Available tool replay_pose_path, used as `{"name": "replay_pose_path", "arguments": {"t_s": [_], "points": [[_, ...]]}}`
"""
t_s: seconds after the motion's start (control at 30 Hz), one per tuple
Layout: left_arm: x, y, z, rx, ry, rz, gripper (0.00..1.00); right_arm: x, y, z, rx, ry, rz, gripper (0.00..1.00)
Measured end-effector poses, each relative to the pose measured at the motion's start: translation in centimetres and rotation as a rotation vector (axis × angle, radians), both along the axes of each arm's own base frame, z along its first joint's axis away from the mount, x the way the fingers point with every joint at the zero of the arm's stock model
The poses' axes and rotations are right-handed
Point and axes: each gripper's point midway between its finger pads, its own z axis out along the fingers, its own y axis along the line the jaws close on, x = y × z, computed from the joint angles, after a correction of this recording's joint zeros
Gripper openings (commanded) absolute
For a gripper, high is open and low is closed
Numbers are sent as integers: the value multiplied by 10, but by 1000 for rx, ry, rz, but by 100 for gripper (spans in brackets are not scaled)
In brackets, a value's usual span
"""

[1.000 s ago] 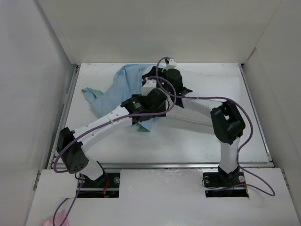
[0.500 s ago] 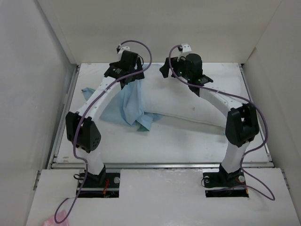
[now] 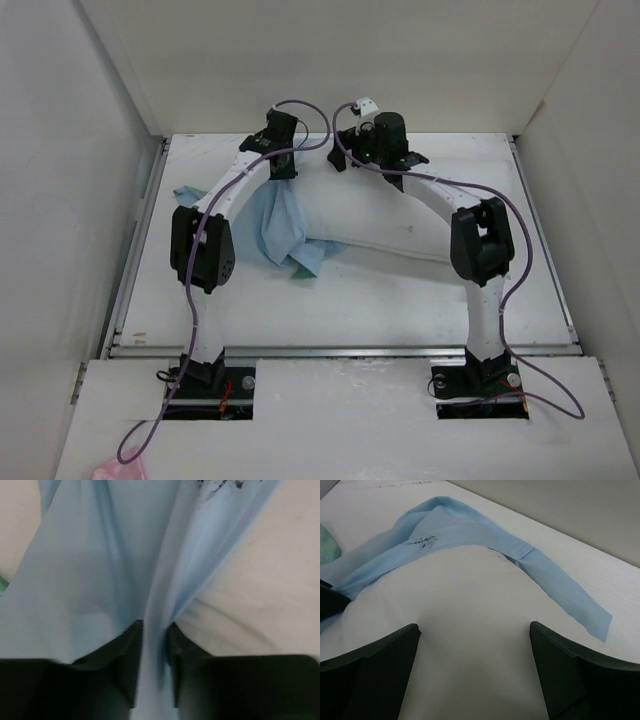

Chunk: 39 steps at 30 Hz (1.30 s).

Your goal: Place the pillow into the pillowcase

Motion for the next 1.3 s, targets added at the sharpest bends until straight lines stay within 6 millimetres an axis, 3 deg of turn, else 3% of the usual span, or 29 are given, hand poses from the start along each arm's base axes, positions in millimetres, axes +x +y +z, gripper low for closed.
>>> {"name": "replay_pose_path", "arguments": {"t_s": [0.03,0.07,0.13,0.3,0.47,0.6,0.73,0.8,0.87,0.97,1.07,1.17,1.3], "points": [[0,1,-3,4,11,-2,0,2,2,-5,-7,-1,5,83],[5,3,-8,1,18,7,0,4,4,-9,-15,-4,11,70],[12,2,-14,5,27,0,0,6,7,-14,-26,-12,21,0],[26,-7,-7,-11,3,-17,0,-5,4,-15,-18,-33,25,0],[33,-23,37,-43,-98,-52,0,-64,-3,10,20,-108,60,0],[13,-50,85,-65,-184,-125,0,-106,21,28,46,-143,168,0],[-20,-83,133,-95,-264,-219,0,-121,54,16,53,-149,254,0],[-37,-96,146,-101,-281,-254,0,-122,67,11,66,-145,274,0],[-50,-102,148,-74,-278,-265,0,-121,77,15,129,-141,260,0],[-61,-106,138,-76,-261,-249,0,-112,73,25,249,-119,158,0],[-89,-109,118,-66,-223,-239,0,-97,59,26,378,-56,62,0],[-121,-99,96,-70,-177,-205,0,-77,35,37,492,-33,-30,0],[-145,-81,85,-155,-186,-118,0,-64,11,47,603,2,-111,0]]}}
